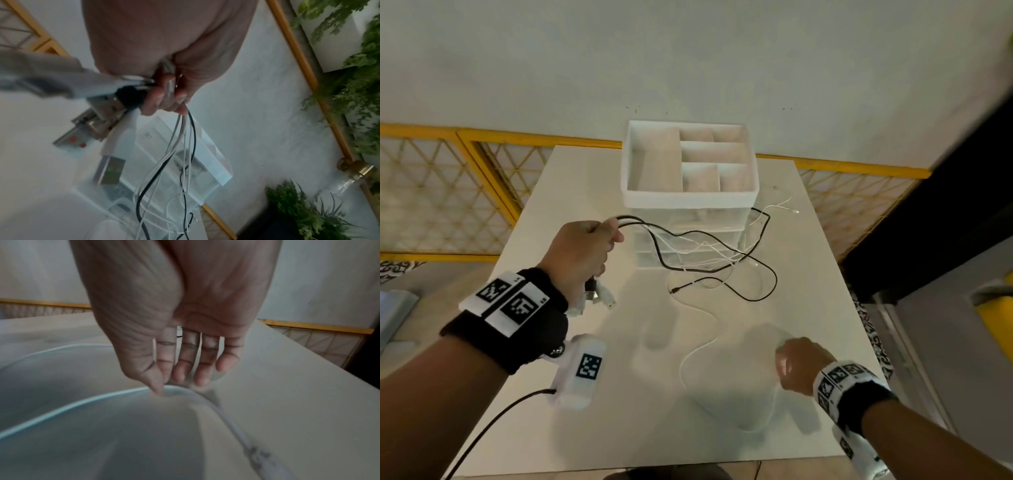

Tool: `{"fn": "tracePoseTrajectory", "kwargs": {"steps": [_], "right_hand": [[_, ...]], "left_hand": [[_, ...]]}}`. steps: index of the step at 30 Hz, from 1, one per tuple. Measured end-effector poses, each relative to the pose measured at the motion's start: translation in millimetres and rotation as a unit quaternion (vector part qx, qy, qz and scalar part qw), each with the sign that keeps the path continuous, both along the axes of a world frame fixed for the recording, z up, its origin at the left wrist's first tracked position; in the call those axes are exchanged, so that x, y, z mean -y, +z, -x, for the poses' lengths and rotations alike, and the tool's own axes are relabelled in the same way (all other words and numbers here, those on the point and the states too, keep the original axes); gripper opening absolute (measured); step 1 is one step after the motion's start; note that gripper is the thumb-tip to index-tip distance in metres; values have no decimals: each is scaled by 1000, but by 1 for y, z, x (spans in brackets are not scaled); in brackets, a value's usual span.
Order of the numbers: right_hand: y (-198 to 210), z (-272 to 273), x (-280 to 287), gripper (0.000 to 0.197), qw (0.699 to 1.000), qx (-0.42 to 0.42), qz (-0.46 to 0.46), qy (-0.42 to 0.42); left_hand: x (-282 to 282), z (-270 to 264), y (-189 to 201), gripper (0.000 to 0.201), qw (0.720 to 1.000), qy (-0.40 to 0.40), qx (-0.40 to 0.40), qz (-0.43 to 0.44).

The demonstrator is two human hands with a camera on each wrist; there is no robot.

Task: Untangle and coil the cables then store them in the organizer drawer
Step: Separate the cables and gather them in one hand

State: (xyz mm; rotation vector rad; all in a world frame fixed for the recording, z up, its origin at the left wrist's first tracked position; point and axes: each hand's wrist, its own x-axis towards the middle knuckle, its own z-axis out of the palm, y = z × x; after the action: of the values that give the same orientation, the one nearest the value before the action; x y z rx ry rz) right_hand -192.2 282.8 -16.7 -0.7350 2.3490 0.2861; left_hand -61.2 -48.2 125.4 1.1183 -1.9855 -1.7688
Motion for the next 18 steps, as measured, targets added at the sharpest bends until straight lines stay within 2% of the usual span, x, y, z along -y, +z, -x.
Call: {"fn": "tracePoseTrajectory", "kwargs": {"steps": [1, 6, 8, 10, 12, 14, 16, 18], "right_hand": [[0, -1, 3, 5, 1000, -10, 6, 4], [1, -2, 16, 15, 998, -46, 36, -16], [4, -1, 22, 10, 996, -30, 63, -54], [10, 5, 29, 13, 986, 3, 131, -104], [30, 12, 41, 6, 956, 39, 248, -153], [59, 15, 62, 14, 916, 79, 344, -191], [90, 13, 85, 20, 848, 158, 447, -237], [119, 5, 104, 12, 778, 235, 528, -246]], "left_hand": [[-2, 3, 1, 35, 1000, -4, -7, -6], [-17, 8, -1, 33, 999, -43, -10, -16], [-21, 5, -3, 34, 999, -50, -8, -20], [-24, 2, -4, 34, 998, -61, -2, -24], [-27, 0, -4, 32, 997, -76, 11, -27], [-29, 0, -4, 29, 994, -97, 20, -43], [-31, 1, -3, 29, 991, -111, 17, -71], [-33, 3, 2, 29, 988, -112, 7, -103]]}}
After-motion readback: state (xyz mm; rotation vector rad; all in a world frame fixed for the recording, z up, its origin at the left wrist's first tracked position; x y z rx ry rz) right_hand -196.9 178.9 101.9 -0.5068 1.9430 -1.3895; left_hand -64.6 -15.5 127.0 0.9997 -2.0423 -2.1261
